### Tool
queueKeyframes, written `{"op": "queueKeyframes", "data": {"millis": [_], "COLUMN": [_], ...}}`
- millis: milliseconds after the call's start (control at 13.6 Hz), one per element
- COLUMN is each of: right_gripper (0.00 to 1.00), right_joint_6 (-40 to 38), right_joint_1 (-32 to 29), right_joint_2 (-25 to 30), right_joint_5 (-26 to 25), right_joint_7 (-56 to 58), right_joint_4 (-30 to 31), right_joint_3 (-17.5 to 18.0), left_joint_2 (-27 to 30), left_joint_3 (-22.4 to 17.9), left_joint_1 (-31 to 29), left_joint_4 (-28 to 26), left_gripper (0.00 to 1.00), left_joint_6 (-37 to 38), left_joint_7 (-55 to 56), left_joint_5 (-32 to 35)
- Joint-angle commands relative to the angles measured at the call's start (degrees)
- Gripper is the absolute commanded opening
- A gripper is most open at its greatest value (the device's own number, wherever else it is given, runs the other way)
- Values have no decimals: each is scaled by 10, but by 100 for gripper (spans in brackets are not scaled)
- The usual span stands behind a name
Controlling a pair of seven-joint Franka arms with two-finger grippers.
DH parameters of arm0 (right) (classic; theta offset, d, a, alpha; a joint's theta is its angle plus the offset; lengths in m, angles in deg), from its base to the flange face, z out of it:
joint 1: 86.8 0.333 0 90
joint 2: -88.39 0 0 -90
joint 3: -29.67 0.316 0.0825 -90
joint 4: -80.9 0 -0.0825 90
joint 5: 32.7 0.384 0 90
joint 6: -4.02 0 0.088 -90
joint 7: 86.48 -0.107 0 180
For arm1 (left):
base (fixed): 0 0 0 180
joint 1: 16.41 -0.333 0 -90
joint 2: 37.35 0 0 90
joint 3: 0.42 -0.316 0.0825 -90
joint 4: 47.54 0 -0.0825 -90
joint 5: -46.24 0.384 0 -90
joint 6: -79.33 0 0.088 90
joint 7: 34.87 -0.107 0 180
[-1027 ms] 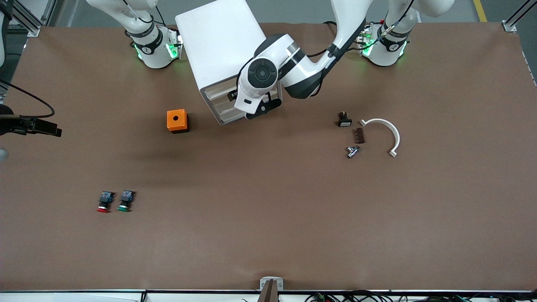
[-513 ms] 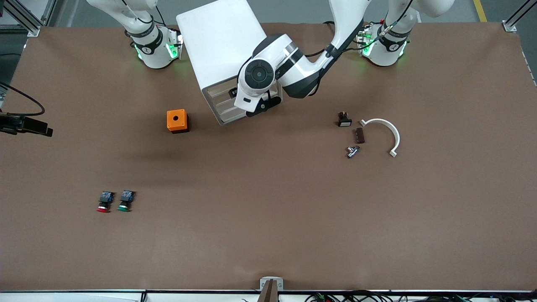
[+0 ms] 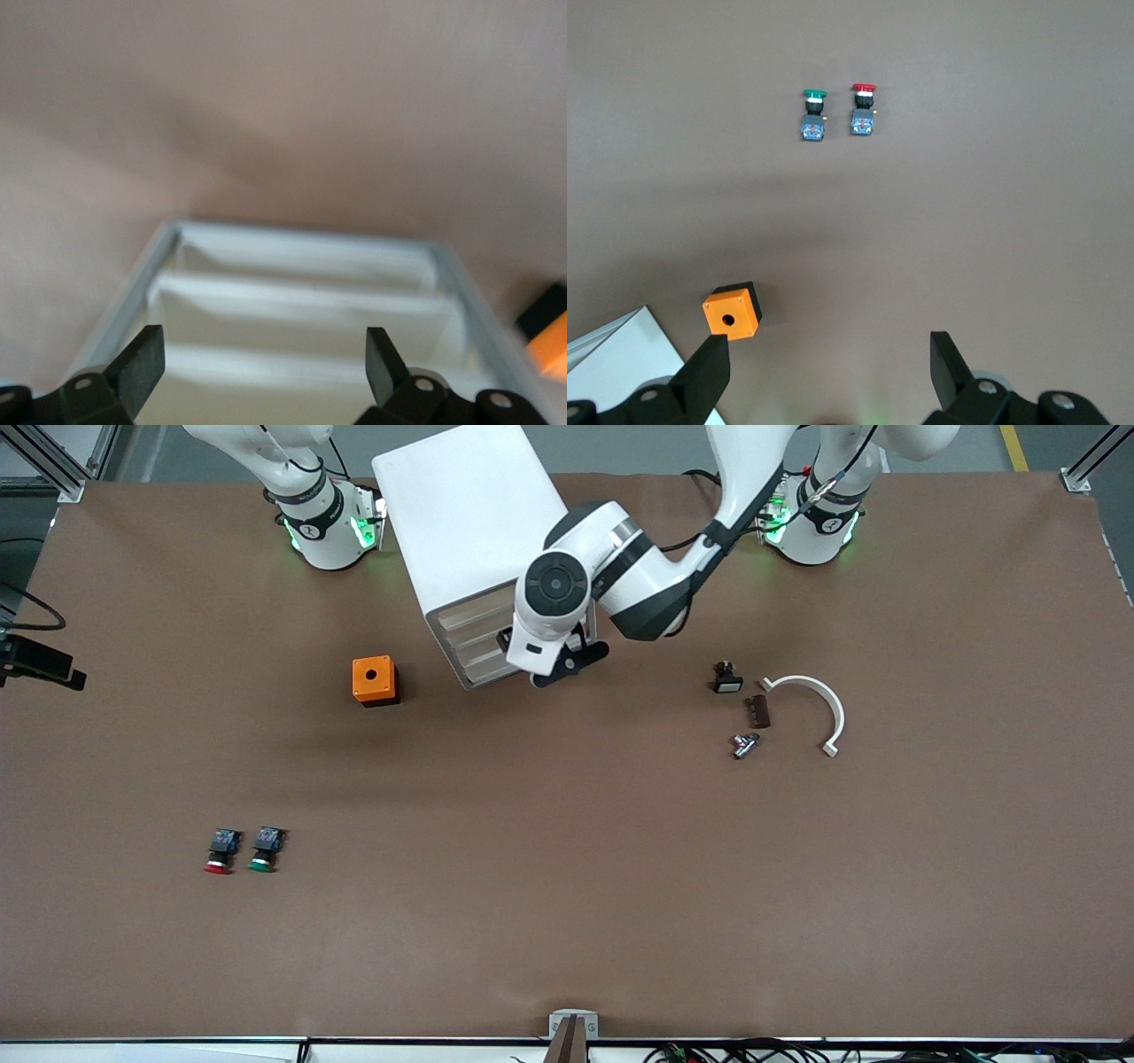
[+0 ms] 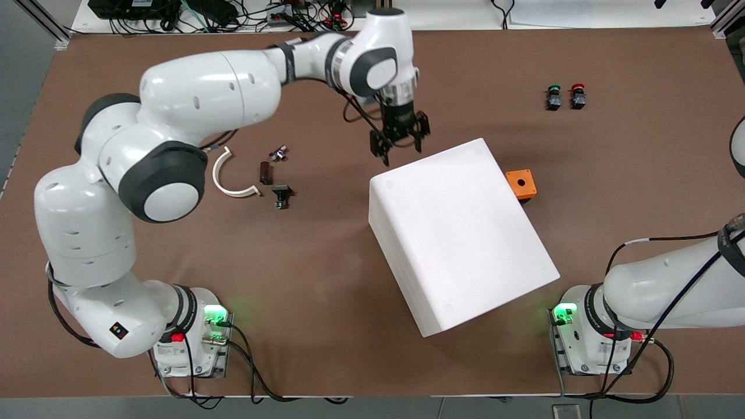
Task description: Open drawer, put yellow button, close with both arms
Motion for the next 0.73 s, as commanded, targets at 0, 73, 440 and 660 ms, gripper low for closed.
{"op": "queueKeyframes", "data": {"millis": [0, 73, 440, 660], "right_gripper": [100, 100, 100, 100], "right_joint_6": [1, 6, 34, 43], "right_joint_1": [-8, -8, 1, 3], "right_joint_2": [50, 64, 118, 122], "right_joint_5": [10, 14, 28, 20], "right_joint_7": [5, 5, 6, 7], "right_joint_4": [62, 81, 150, 152], "right_joint_3": [8, 8, 10, 10], "left_joint_2": [45, 57, 117, 148], "left_joint_3": [-1, -1, -2, 3], "left_joint_1": [-61, -73, -180, -252], "left_joint_4": [2, 2, 2, 3], "left_gripper": [100, 100, 100, 100], "left_joint_6": [18, 25, 88, 101], "left_joint_7": [2, 3, -73, -173], "left_joint_5": [124, 182, 252, 245]}}
